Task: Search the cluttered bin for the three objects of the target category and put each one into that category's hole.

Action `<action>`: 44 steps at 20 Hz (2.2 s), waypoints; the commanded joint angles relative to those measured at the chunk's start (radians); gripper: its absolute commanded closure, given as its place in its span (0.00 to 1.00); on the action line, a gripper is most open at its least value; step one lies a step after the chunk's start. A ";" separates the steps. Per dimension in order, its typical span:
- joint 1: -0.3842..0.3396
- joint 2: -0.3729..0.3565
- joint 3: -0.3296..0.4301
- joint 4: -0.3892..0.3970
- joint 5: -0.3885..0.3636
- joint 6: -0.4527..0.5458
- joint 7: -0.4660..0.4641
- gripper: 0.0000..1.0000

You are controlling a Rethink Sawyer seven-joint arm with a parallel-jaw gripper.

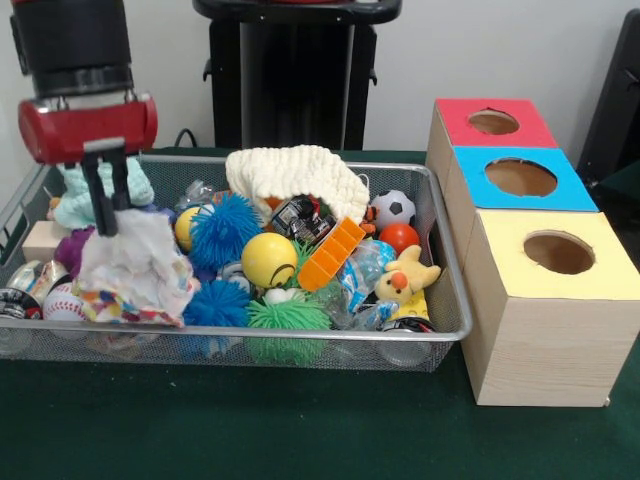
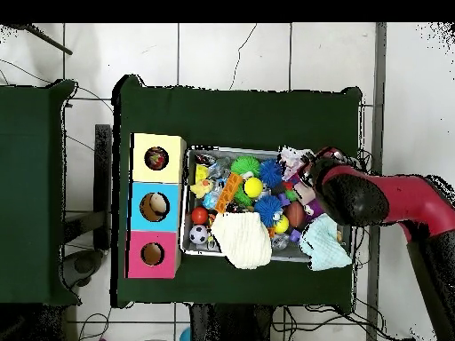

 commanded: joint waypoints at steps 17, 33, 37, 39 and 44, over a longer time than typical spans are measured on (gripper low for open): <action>0.339 -0.429 -0.263 0.342 0.330 0.028 0.400 1.00; 0.462 -0.528 -0.356 0.384 0.516 0.030 0.405 1.00; 0.508 -0.543 -0.386 0.389 0.549 0.021 0.420 1.00; 0.536 -0.568 -0.406 0.384 0.571 0.042 0.427 1.00; 0.608 -0.630 -0.450 0.363 0.635 0.120 0.454 1.00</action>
